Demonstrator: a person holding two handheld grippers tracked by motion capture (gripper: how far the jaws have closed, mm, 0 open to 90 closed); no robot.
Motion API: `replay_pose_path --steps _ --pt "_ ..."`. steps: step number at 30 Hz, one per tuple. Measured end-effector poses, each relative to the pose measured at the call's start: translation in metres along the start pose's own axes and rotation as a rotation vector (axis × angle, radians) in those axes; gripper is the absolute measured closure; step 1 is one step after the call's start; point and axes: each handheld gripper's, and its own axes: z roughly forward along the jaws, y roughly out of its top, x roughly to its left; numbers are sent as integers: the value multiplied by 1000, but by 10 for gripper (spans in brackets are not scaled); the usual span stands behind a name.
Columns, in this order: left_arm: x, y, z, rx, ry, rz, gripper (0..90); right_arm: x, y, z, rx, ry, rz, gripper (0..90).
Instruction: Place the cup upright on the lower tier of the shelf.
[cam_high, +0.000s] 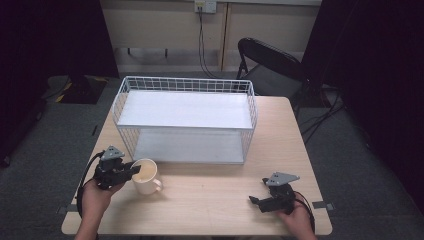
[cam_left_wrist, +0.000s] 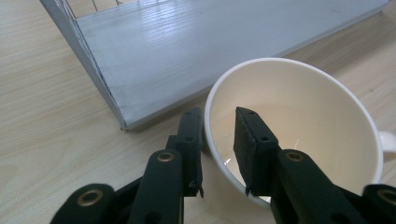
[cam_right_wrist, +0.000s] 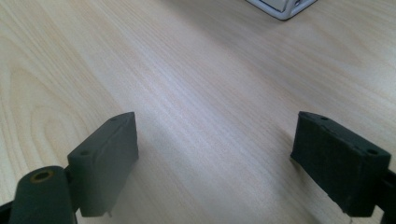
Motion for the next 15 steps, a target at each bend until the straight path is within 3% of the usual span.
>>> replay_pose_path --steps 5,7,9,15 --pt "1 0 1 -1 -1 -18 731 0 0 0 -1 1 0 135" --pt "1 0 2 3 7 -13 740 0 0 0 0 0 0 135" --pt "0 -1 6 41 27 4 743 0 0 0 0 0 0 135" --pt "-1 -1 6 40 36 3 797 0 0 0 0 0 0 135"
